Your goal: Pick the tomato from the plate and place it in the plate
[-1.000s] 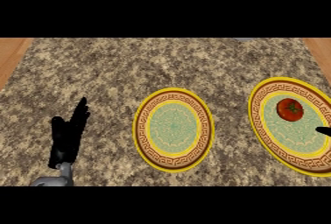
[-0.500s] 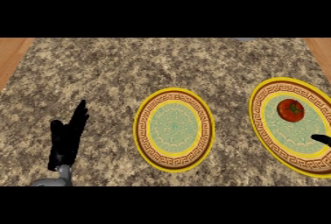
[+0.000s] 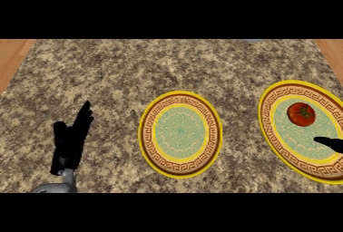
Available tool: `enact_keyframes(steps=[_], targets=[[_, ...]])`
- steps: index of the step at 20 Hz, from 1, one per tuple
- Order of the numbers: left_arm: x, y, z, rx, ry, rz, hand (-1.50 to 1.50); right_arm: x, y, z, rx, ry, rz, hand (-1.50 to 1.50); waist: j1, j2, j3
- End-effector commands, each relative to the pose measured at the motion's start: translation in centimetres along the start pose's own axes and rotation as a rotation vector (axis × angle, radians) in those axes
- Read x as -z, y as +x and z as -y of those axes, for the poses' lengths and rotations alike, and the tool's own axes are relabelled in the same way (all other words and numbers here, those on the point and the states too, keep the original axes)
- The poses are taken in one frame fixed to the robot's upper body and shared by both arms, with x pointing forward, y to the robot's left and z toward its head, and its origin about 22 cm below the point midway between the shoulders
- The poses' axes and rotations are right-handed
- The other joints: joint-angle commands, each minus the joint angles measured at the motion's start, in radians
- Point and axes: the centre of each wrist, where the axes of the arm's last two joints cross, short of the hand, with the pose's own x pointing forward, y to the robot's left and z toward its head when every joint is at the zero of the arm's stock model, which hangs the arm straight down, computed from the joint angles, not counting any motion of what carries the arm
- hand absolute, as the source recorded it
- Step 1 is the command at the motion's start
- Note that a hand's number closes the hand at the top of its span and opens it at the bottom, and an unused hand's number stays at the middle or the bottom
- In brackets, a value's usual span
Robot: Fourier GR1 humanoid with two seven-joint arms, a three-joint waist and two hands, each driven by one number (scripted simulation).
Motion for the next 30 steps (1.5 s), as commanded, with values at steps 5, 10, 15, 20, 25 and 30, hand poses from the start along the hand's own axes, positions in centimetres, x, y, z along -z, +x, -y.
enact_keyframes(steps=[5,10,15,20,25,30], targets=[[-0.9,0.0,0.7,0.005,-0.002,0.001,0.00,-1.7,-2.1,2.3,-0.052,-0.045,-0.034,-1.50,0.000,0.000,0.000],[-2.0,0.2,1.0,-0.010,0.001,-0.003,0.00,-1.6,-2.7,3.3,-0.060,-0.057,-0.057,-1.50,0.002,-0.001,0.000],[-0.7,1.8,1.1,0.014,-0.008,-0.001,0.00,-3.8,-4.7,5.8,-0.082,-0.103,-0.057,-1.50,-0.001,0.000,0.000],[-0.4,0.5,0.5,-0.001,0.000,0.000,0.00,-3.2,-4.6,7.3,-0.095,-0.141,-0.067,-1.50,-0.001,0.000,0.000],[-0.8,-0.7,-0.6,-0.011,-0.012,0.006,0.00,-4.0,-5.8,7.7,-0.058,-0.167,-0.073,-1.50,0.001,0.000,0.000],[-0.1,-1.0,-0.6,-0.004,-0.007,0.007,0.00,-4.7,-6.9,8.8,-0.096,-0.249,-0.094,-1.50,0.007,0.002,0.001]])
